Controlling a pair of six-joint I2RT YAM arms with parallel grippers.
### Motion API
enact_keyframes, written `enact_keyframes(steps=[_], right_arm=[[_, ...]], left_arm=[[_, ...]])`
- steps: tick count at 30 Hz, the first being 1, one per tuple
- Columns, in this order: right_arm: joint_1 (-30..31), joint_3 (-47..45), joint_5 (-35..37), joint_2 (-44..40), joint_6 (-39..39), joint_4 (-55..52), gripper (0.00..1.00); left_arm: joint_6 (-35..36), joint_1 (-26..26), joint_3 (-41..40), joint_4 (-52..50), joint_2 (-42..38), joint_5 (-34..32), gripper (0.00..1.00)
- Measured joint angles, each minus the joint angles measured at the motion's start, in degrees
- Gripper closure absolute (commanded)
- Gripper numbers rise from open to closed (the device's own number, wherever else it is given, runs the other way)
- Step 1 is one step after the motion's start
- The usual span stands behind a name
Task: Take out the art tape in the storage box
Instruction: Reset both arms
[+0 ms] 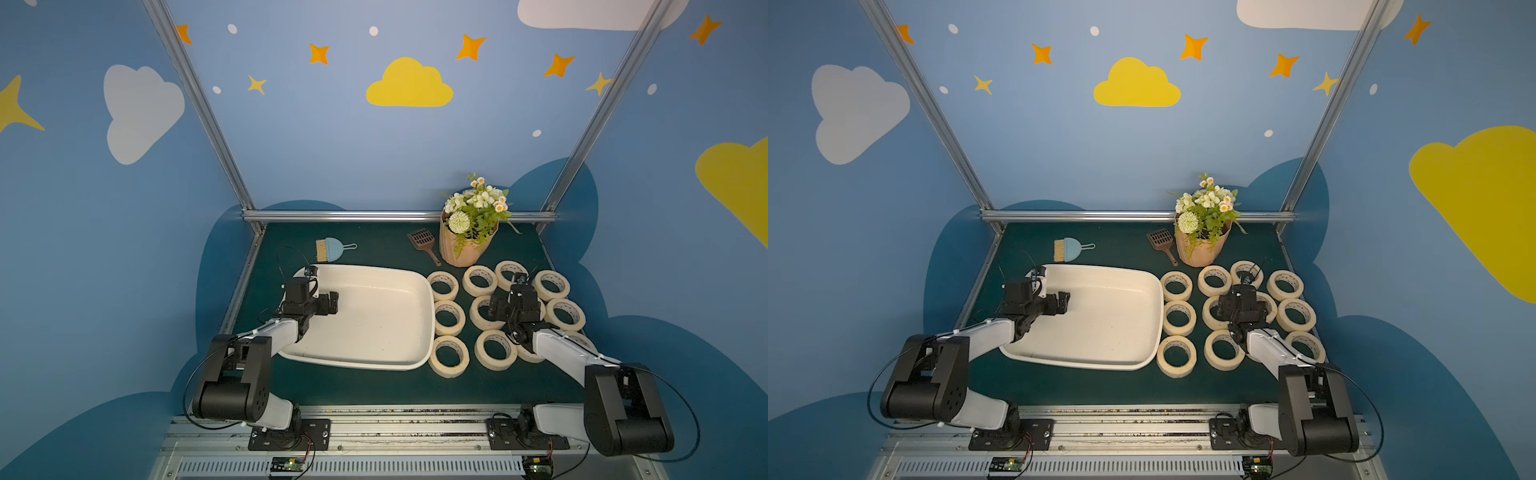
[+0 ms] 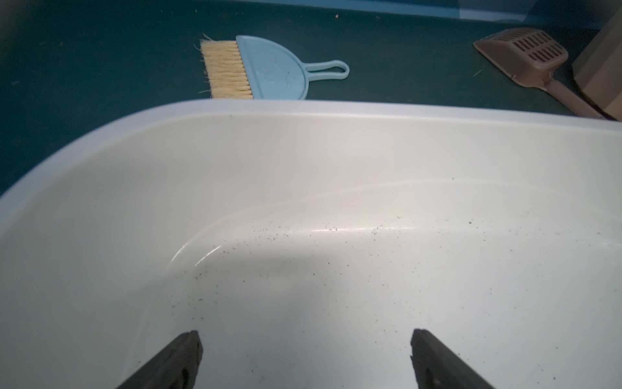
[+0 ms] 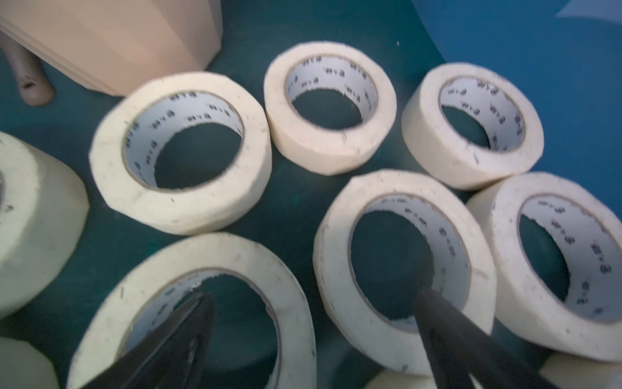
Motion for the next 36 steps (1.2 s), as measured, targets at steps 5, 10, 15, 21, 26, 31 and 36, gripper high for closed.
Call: enact_keyframes(steps=[5,10,15,21,26,31,36], right_arm=[[-0.6,-3.8,-2.1,6.8,-2.6,15.4,0.01],[-2.0,-4.3,-5.2,9.4,-3.4,17.8,0.01],[-2.9,-4.2,-6.8,9.3,-3.4,19.5,0.01],[-2.9,-4.2,-7.6,9.3,-3.4,19.6,0.01],[-2.9,-4.1,-7.7,9.3,-3.6,19.6,0.01],[-2.9,-4.0,-7.9,9.3,-3.7,19.6,0.01],[-2.9,-4.0,-8.0,9.3,-3.8,19.6,0.01]], left_arm=[[1.2,0.9,-0.7,2.7,-0.1,0.7,0.0],[1.8,3.4,-2.1,7.8,0.7,1.5,0.0],[1.2,6.3,-3.6,11.1,2.0,3.8,0.0],[1.2,6.3,-3.2,11.5,2.5,5.1,0.0],[1.4,5.4,-6.6,19.5,3.0,3.3,0.0],[1.4,4.8,-10.7,24.5,4.9,1.8,0.0],[1.4,4.8,-10.8,25.7,4.6,1.4,0.0]])
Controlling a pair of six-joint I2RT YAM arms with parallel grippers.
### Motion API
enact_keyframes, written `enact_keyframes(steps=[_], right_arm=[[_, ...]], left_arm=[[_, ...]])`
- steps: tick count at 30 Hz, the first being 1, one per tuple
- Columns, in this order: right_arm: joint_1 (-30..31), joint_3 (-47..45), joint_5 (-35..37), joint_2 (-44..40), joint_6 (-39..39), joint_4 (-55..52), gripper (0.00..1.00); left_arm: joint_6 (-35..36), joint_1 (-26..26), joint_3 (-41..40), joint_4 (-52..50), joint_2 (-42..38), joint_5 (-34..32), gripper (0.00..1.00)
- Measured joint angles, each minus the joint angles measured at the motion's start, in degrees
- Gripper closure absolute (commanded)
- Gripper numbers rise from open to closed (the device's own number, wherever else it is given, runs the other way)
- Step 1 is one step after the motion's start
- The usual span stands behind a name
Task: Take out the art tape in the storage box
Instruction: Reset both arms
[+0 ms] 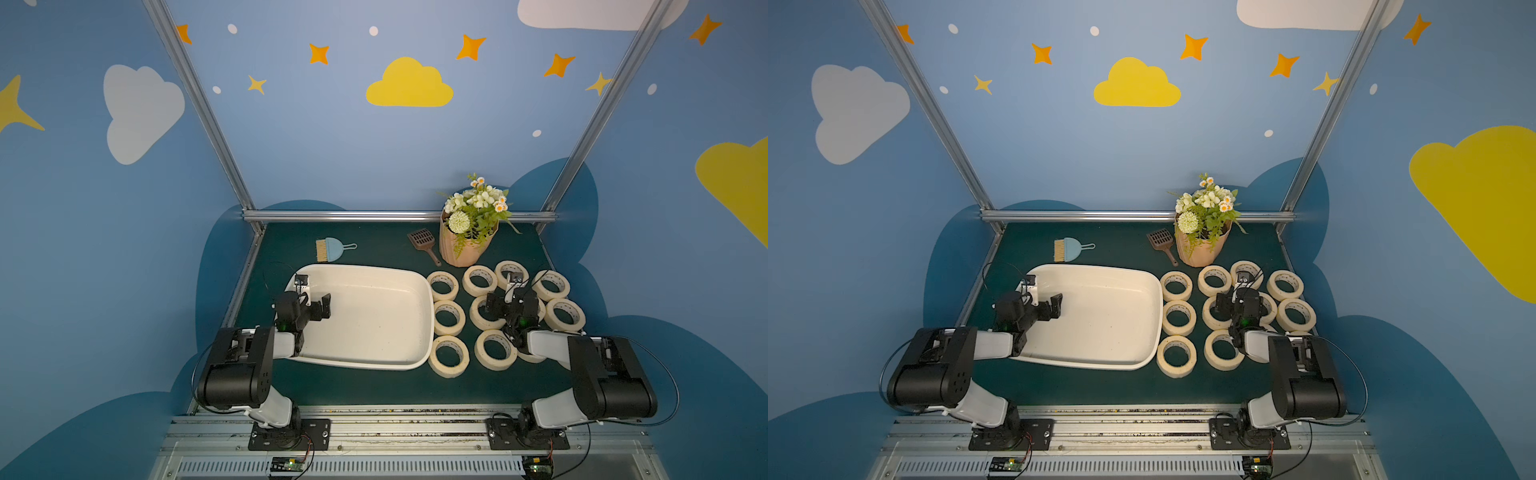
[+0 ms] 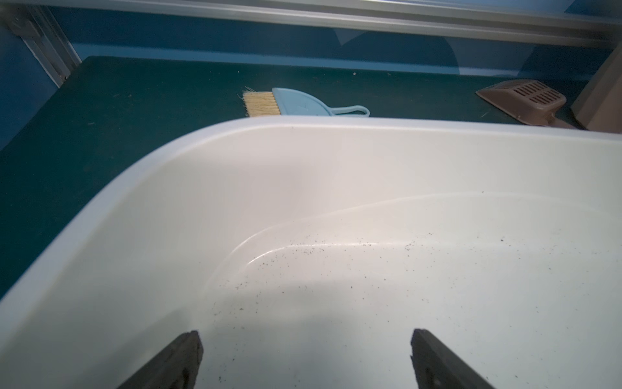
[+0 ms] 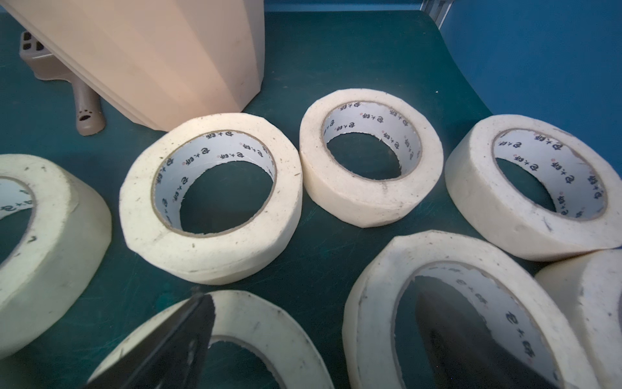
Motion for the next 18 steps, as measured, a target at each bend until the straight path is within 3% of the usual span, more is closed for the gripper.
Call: enact_keyframes(steps=[18], right_arm=[[0.0,0.1,0.0,0.0,0.0,0.0,0.01]], left_arm=[[0.0,0.0,0.0,0.2,-0.1,-0.4,0.0]])
